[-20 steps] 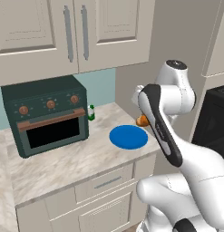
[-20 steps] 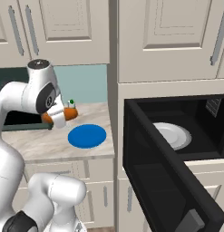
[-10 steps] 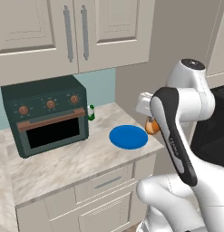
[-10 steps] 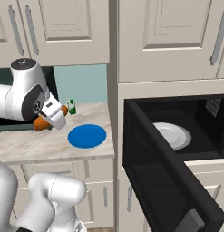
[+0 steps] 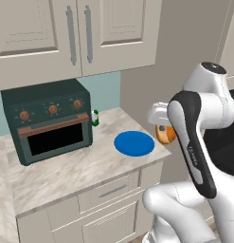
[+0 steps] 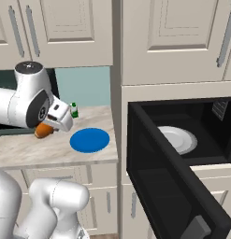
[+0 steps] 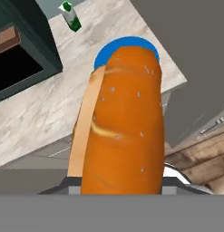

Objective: Pick the hotdog bun from the counter and place it in the microwave. Then turn on the microwave.

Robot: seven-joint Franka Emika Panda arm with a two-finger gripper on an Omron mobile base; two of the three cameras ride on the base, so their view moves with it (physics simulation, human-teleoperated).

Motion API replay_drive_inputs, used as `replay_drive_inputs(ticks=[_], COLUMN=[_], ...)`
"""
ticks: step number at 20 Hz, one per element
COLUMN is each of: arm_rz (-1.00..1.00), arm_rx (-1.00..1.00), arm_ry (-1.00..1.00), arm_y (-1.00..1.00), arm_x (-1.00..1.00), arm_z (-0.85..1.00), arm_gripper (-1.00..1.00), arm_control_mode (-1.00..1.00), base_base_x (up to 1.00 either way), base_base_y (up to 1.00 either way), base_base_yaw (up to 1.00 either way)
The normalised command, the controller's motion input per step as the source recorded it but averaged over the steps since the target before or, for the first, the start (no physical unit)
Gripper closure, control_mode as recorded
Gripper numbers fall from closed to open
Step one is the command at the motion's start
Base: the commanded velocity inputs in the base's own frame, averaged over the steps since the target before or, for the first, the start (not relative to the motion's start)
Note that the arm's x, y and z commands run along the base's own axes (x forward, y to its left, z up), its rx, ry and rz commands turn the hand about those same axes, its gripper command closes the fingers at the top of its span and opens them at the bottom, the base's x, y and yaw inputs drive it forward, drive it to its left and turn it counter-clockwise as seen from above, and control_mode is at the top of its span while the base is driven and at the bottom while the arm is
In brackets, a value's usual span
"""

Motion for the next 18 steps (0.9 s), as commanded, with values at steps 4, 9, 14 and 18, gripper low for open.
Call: replay_drive_inputs(ticks=[4,9,14,18], arm_rz=[0.0,0.0,0.0,0.0], arm_rx=[-0.02,0.0,0.0,0.0], arm_ry=[-0.03,0.0,0.0,0.0], arm_y=[0.0,0.0,0.0,0.0], arm_x=[-0.15,0.0,0.0,0.0], arm_z=[0.0,0.0,0.0,0.0], arm_gripper=[1.0,1.0,1.0,1.0], arm_control_mode=[1.0,1.0,1.0,1.0], base_base_x=[-0.72,-1.0,-1.0,-1.0], base_base_y=[0.0,-0.06,-0.26,-0.31], base_base_yaw=[0.0,0.0,0.0,0.0])
